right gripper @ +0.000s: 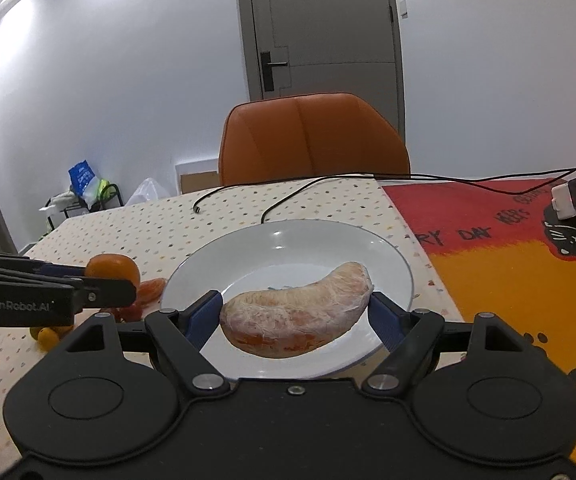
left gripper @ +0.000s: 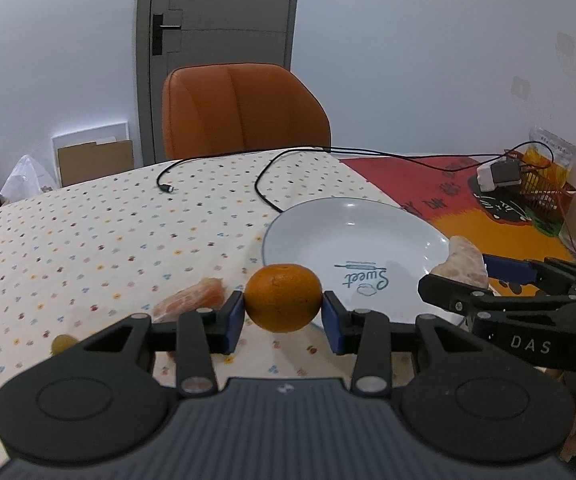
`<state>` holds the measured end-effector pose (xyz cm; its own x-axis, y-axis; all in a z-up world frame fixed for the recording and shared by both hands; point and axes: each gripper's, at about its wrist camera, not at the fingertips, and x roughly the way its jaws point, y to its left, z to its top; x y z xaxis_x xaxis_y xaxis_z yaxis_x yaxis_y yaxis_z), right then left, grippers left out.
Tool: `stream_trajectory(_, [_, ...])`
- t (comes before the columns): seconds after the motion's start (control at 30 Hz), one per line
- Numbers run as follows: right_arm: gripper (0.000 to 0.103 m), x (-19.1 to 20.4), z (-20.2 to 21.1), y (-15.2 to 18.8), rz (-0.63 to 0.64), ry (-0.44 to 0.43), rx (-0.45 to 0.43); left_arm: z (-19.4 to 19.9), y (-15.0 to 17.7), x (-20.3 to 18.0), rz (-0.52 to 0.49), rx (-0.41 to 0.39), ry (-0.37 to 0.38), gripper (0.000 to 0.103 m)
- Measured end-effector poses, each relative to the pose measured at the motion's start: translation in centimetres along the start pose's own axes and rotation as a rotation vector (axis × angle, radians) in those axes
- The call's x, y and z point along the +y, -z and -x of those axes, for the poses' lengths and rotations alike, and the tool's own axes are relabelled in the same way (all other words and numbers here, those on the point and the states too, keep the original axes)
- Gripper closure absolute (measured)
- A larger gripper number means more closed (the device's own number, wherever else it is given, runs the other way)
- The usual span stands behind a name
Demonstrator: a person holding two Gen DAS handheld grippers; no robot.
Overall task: Organize fruits
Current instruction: 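Carry the pomelo segment into the white plate and open the right tool while the left tool carries the orange, then lower the orange into the white plate and open the left tool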
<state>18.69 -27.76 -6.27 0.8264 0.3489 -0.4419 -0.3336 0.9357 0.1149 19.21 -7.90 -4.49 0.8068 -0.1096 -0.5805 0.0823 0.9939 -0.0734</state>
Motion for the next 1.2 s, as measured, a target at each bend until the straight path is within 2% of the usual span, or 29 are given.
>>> stream_trajectory(0.2, [0.021, -1.5, 0.2, 0.2, -0.030, -0.030, -0.029, -1.5, -0.4, -1.3, -0.017, 0.019, 0.000, 0.063])
stream_trajectory(0.6, [0.013, -4.3, 2.3, 1.3, -0.130, -0.006, -0.058, -2.8, -1.1, -3.3, -0.039, 0.038, 0.026, 0.063])
stream_trajectory(0.8, [0.003, -4.4, 2.6, 1.6, -0.156, 0.001, -0.053, -1.6, -1.5, -3.3, -0.048, -0.004, 0.021, 0.059])
stream_trajectory(0.83, [0.000, -4.4, 2.7, 1.6, -0.164, 0.001, -0.051, -1.4, -1.4, -3.1, -0.044, -0.005, 0.018, 0.057])
stream_trajectory(1.0, [0.000, -4.1, 2.8, 1.8, -0.188, 0.000, -0.044, -0.3, -1.0, -1.9, -0.011, -0.027, -0.007, 0.041])
stream_trajectory(1.07, [0.000, -3.9, 2.8, 1.9, -0.199, -0.003, -0.040, 0.3, -0.9, -1.0, 0.021, -0.040, -0.010, 0.028])
stream_trajectory(1.2, [0.000, -3.1, 2.9, 1.8, -0.206, 0.001, -0.035, 1.4, -0.9, 0.3, 0.059, -0.070, -0.026, 0.024])
